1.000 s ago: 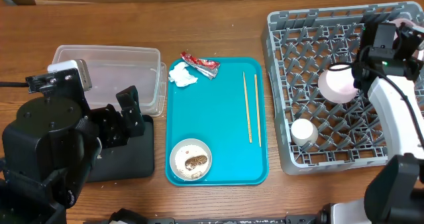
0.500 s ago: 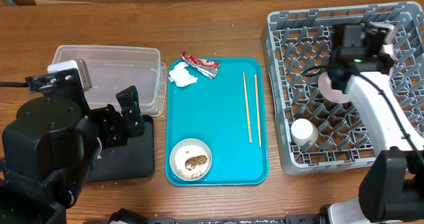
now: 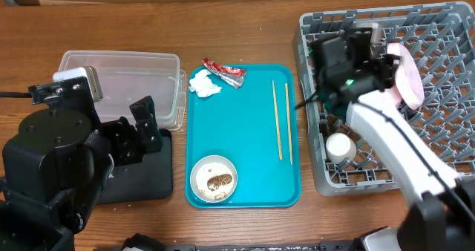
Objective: Sort waste into correct bins and load items into the dishwasher
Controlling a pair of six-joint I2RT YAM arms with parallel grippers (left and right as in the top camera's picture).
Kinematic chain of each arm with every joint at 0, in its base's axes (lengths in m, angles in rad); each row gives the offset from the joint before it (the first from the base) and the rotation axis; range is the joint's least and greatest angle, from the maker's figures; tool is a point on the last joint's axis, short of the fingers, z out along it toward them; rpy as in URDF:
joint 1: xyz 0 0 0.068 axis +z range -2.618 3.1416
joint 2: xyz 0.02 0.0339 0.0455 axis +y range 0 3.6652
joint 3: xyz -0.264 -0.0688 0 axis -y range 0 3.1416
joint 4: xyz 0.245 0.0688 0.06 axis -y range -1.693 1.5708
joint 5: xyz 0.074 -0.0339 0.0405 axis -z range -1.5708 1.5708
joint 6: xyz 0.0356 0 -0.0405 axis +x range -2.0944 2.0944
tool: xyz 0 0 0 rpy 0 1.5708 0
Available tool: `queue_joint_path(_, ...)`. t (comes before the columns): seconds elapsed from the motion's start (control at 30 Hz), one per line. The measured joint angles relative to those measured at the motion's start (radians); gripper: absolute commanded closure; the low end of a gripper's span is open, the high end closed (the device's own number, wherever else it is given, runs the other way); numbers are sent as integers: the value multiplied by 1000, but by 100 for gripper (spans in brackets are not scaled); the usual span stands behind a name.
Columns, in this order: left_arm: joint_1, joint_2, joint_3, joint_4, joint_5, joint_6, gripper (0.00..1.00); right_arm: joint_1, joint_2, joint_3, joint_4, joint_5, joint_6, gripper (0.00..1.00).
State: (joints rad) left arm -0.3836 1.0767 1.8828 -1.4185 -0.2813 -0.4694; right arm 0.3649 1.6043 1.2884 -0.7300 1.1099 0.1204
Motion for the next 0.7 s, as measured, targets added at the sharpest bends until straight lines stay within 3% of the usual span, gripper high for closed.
queue_joint_path(0.2, 0, 0, 0, 0, 0, 0, 0, 173, -102, 3, -121, -431, 36, 42)
queue_joint_path(0.4, 0, 0, 0, 0, 0, 0, 0, 204, -58, -1, -166, -885, 168, 45)
queue_joint_path(0.7, 0, 0, 0, 0, 0, 0, 0, 204, 158, -12, -90, -1078, 296, 48)
